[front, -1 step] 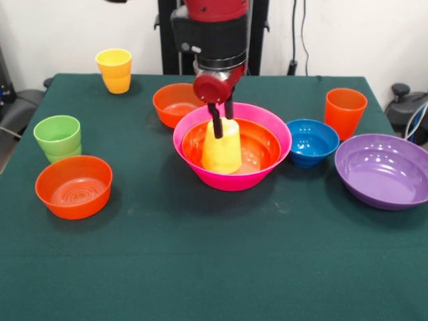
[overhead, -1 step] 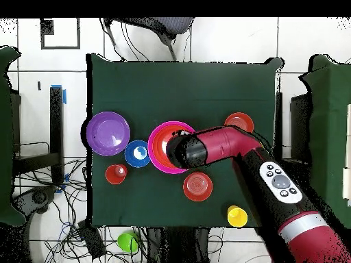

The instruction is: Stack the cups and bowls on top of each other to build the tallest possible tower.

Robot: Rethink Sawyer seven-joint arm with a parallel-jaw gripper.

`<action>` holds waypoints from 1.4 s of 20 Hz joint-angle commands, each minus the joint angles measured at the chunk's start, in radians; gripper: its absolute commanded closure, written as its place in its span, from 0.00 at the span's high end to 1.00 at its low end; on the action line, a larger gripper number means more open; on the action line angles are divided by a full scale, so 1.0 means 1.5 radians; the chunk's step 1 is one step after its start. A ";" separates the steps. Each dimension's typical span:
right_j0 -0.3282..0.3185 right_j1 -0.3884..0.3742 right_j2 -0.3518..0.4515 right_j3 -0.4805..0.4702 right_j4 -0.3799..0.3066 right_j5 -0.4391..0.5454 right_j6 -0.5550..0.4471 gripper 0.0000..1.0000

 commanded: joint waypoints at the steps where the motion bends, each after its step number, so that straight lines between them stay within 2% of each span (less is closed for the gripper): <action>1: -0.018 0.057 0.070 -0.067 -0.046 0.098 -0.230 1.00; 9: -0.044 0.042 0.098 -0.049 -0.061 0.114 -0.232 1.00; 11: -0.064 0.012 0.115 -0.031 -0.056 0.129 -0.250 1.00; 14: -0.125 -0.085 0.181 0.026 -0.004 0.187 -0.305 1.00; 16: -0.149 -0.110 0.210 0.038 0.009 0.211 -0.320 1.00; 22: -0.188 -0.076 0.220 0.043 -0.054 0.207 -0.355 1.00; 28: -0.197 -0.035 0.198 0.018 -0.106 0.214 -0.401 1.00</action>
